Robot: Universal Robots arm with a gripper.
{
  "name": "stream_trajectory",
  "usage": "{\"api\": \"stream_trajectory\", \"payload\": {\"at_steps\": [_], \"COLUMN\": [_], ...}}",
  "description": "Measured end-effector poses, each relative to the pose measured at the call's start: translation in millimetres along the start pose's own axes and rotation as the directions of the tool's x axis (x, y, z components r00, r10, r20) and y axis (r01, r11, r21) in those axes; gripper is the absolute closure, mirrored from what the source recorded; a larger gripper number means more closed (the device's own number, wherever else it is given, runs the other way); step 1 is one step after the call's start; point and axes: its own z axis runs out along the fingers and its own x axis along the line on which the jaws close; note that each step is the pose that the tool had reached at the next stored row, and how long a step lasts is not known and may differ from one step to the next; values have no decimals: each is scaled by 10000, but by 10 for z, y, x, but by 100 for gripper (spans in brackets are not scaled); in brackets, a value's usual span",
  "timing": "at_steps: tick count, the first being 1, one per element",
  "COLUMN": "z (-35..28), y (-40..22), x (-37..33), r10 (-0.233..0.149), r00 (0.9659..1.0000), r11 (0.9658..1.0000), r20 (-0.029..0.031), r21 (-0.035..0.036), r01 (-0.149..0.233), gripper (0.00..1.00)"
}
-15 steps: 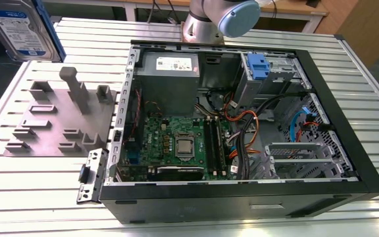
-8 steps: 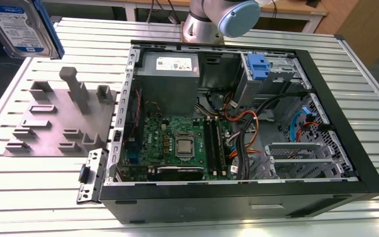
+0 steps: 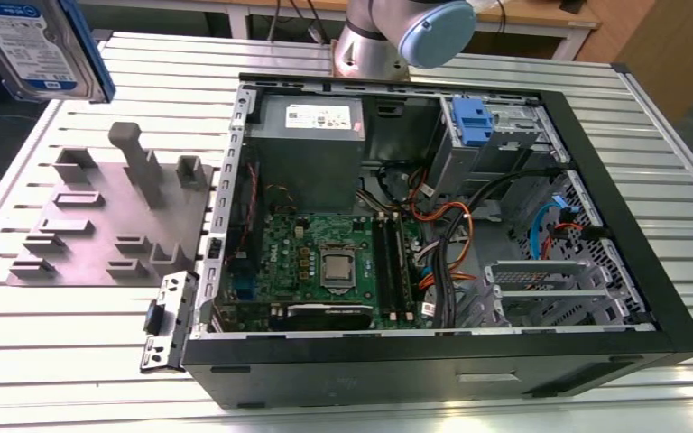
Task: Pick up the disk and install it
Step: 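Pick up the disk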
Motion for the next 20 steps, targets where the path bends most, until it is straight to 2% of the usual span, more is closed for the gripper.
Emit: {"api": "stream_trajectory", "payload": {"at_steps": [11,20], "z": [-82,-99], "y": [-1,-2], "x": [-2,-2], "r10": [0,0], "r00": [10000,10000], "r11": [10000,10000], "r20": [0,-1], "r21": [1,-1], "r01": [0,0], "gripper": [64,64]}}
